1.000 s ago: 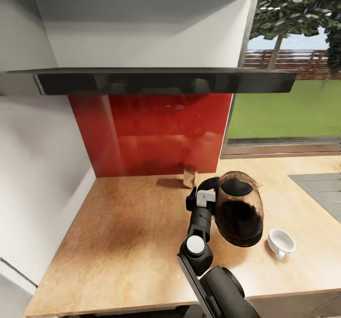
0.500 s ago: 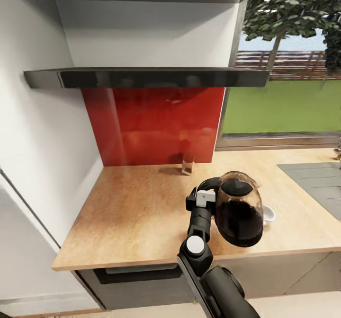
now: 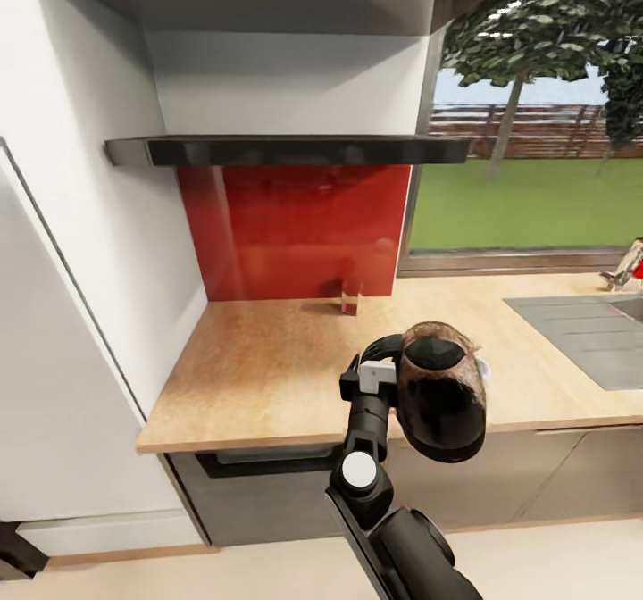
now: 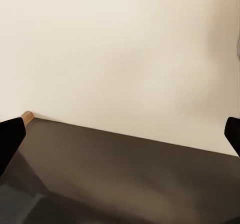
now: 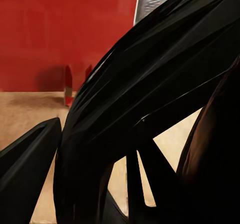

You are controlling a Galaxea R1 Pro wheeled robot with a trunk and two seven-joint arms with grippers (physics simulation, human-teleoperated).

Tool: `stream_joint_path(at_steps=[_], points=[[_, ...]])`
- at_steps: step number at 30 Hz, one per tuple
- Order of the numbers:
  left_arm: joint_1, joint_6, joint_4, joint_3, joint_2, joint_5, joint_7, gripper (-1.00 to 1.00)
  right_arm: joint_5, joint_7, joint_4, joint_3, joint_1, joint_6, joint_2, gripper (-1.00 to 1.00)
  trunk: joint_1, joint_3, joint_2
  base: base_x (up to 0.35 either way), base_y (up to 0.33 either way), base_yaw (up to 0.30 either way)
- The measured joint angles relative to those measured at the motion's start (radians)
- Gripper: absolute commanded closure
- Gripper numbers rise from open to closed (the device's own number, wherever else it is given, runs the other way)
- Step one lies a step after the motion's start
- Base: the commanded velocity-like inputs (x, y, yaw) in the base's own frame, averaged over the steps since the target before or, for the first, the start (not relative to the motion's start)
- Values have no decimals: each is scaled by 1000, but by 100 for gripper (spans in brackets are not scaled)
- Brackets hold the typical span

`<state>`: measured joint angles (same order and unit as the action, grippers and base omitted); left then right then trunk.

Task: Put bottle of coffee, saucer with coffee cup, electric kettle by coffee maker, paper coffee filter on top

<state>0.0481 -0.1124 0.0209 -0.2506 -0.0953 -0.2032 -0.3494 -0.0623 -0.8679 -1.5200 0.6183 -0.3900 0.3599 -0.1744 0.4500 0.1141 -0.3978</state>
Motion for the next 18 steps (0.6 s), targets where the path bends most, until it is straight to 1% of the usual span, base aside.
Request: stream_joint_path(at_steps=[7, 9, 12, 18], points=[[0, 0, 0, 0, 0, 0, 0, -100, 0, 0, 0, 0, 0, -1, 0, 100, 0, -11, 0, -331, 0, 0], [0, 0, 0, 0, 0, 0, 0, -100, 0, 0, 0, 0, 0, -1, 0, 100, 0, -14, 0, -246, 0, 0], [0, 0, 0, 0, 0, 0, 0, -100, 0, 0, 0, 0, 0, -1, 0, 100, 0, -17, 0, -88, 0, 0], [0, 0, -1, 1, 0, 1, 0, -100, 0, 0, 0, 0, 0, 0, 0, 100, -1, -18, 0, -16, 0, 0]])
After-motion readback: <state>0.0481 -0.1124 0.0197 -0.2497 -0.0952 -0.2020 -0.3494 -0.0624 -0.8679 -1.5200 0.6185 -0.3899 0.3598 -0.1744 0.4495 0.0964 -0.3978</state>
